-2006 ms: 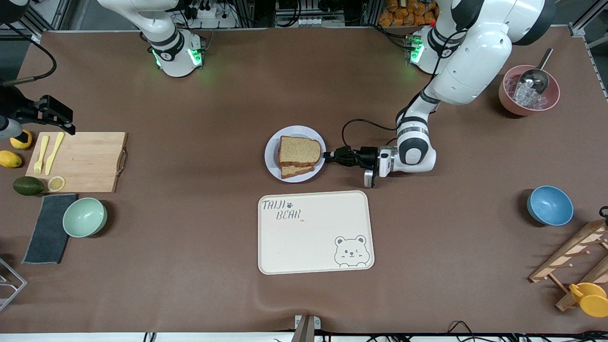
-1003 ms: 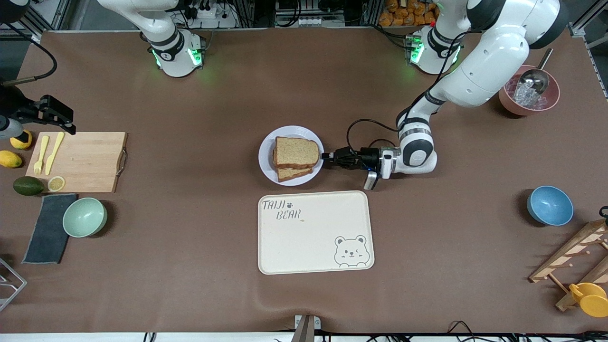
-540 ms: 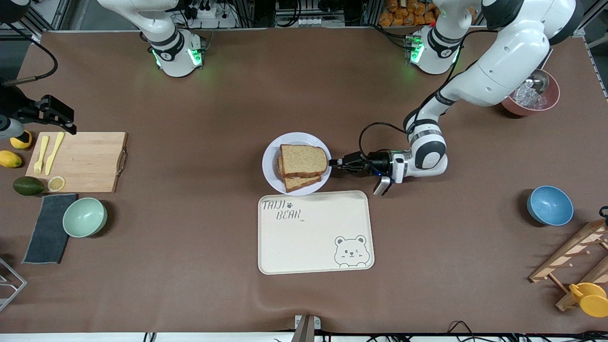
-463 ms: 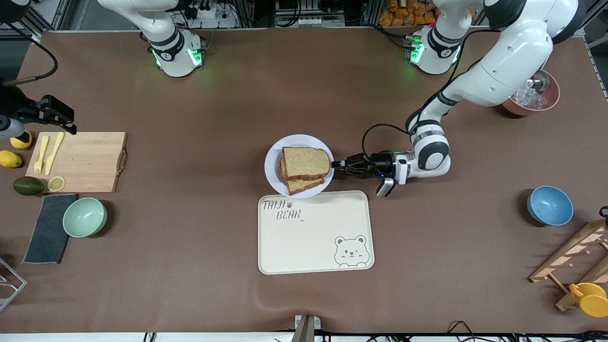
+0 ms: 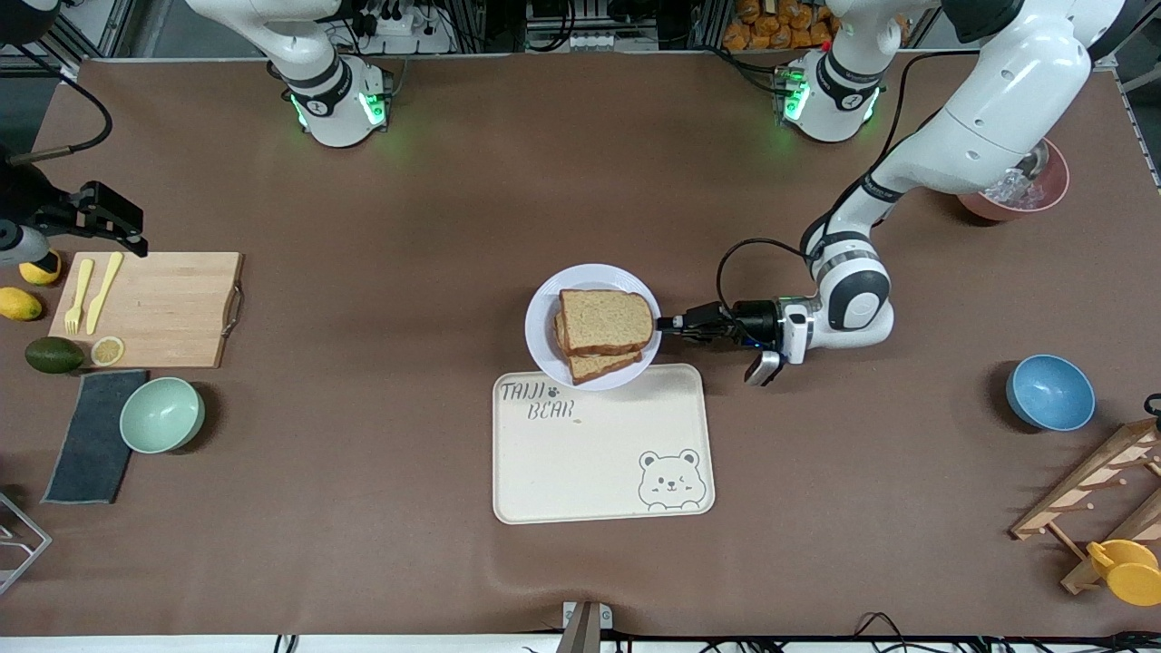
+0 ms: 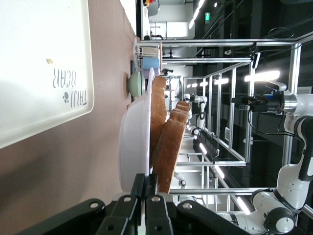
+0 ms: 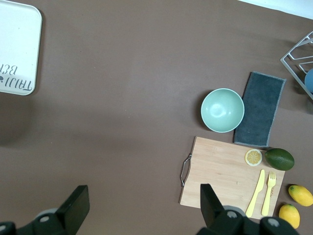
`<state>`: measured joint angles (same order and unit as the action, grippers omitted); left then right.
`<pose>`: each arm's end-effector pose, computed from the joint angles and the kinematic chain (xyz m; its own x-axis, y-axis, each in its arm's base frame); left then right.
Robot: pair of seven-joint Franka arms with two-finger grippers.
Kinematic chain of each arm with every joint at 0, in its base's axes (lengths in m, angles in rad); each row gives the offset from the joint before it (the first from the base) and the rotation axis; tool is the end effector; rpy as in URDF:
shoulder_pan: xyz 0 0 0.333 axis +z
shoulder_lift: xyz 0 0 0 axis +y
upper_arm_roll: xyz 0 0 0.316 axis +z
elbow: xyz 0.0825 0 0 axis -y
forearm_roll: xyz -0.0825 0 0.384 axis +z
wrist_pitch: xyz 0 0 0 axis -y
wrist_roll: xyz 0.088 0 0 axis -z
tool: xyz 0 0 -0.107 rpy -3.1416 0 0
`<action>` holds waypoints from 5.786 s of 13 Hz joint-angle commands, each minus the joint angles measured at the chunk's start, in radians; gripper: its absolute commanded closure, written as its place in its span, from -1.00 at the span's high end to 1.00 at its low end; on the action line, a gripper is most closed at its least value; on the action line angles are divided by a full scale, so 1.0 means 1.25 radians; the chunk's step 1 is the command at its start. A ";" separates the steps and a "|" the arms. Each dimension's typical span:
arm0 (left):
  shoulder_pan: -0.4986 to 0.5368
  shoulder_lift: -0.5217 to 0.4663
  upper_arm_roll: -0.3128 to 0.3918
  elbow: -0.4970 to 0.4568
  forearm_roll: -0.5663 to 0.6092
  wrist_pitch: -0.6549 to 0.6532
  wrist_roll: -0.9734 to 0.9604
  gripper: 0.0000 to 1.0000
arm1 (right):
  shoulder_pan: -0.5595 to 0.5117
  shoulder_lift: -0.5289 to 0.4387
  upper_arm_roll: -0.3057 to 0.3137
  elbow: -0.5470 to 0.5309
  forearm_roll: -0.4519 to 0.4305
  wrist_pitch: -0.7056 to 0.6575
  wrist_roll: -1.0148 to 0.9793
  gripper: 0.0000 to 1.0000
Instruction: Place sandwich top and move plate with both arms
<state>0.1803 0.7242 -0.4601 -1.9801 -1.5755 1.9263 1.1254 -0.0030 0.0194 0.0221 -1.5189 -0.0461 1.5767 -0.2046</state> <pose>0.5406 -0.2256 0.1541 0.9998 -0.0065 0.0209 -0.0210 -0.0154 0.9997 0.5618 0.0057 0.6388 0.9747 0.2219 0.0283 0.2202 -0.9740 0.0525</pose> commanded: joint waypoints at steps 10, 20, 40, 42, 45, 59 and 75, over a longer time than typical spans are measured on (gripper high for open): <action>-0.107 0.159 0.099 0.295 0.027 0.052 -0.175 -1.00 | 0.005 -0.013 0.004 -0.018 -0.013 0.000 0.015 1.00; -0.191 0.265 0.189 0.488 0.026 0.085 -0.241 -1.00 | 0.009 -0.012 0.007 -0.021 -0.013 0.001 0.024 1.00; -0.186 0.161 0.191 0.424 0.039 0.128 -0.277 1.00 | 0.007 -0.012 0.006 -0.021 -0.012 0.000 0.024 1.00; -0.184 0.122 0.191 0.390 0.104 0.129 -0.327 1.00 | 0.007 -0.012 0.006 -0.021 -0.012 -0.001 0.025 1.00; -0.166 0.053 0.191 0.335 0.213 0.129 -0.402 1.00 | 0.007 -0.012 0.004 -0.021 -0.012 -0.001 0.024 1.00; -0.087 -0.389 0.188 0.377 1.108 -0.222 -1.031 1.00 | 0.007 -0.014 0.004 -0.027 -0.010 -0.004 0.068 1.00; -0.118 -0.597 0.312 0.372 1.284 -0.318 -1.053 1.00 | 0.007 -0.012 0.004 -0.027 -0.006 -0.017 0.090 1.00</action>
<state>0.1073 0.0238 -0.1418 -1.4734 0.0077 1.5268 -0.1659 -0.0003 0.0195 0.0289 -1.5394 -0.0460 1.5605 -0.1102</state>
